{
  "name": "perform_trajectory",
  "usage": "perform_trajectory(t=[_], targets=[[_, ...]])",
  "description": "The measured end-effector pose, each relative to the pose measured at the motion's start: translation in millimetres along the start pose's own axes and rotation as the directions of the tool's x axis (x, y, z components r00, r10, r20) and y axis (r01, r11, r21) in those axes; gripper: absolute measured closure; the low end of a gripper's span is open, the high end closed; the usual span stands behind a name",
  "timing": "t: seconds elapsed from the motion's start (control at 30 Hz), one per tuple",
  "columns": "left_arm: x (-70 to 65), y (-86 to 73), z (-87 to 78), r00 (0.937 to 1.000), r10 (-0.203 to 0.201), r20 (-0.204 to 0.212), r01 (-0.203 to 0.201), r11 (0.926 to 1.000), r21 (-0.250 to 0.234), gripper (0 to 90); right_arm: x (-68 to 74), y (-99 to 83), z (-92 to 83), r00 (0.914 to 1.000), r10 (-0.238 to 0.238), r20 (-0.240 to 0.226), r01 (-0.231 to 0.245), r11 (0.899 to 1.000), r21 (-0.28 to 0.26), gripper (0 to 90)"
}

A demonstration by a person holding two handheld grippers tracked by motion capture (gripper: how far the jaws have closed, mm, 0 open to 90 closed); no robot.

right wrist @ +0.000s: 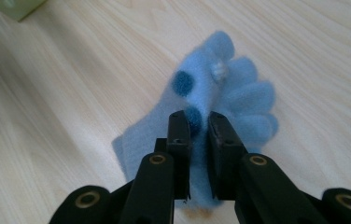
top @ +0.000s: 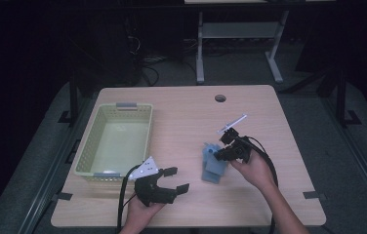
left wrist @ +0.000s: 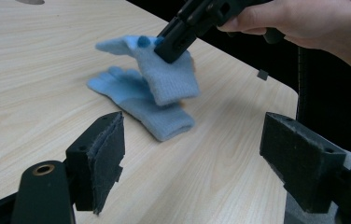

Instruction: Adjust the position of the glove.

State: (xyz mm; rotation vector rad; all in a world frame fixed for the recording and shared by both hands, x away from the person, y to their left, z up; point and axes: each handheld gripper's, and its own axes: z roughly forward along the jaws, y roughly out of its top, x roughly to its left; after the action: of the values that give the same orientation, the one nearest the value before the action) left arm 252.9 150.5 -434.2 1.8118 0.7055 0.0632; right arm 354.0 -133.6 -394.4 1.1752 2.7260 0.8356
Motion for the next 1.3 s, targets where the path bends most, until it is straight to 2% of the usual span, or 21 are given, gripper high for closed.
perform_trajectory(t=[0.3,0.73,1.03,1.23,1.3], targets=[[0.2,0.1,-0.4,1.0,0.003,-0.003,-0.003,1.0,0.0,21.7,2.9,-1.4,11.2,0.9999,-0.007,-0.015,0.007,1.0,0.019,80.4],[0.3,0.2,-0.4,1.0,0.001,-0.002,-0.001,1.0,-0.001,21.8,6.0,-1.6,16.8,0.9988,-0.018,-0.045,0.02,0.999,0.035,79.5],[0.0,0.0,-0.6,1.0,-0.006,-0.001,0.006,1.0,-0.001,21.8,9.7,-3.3,27.0,0.9995,-0.032,-0.005,0.032,0.997,0.072,77.2],[0.5,0.0,-0.9,0.9999,-0.013,0.001,0.013,0.9999,-0.006,21.8,10.0,-5.9,32.2,0.9991,-0.036,0.021,0.034,0.996,0.08,73.3],[0.4,-0.1,-1.1,0.9999,-0.015,0.001,0.015,0.9999,-0.007,21.8,9.9,-6.6,34.3,0.9983,-0.039,0.043,0.035,0.996,0.087,70.6]])
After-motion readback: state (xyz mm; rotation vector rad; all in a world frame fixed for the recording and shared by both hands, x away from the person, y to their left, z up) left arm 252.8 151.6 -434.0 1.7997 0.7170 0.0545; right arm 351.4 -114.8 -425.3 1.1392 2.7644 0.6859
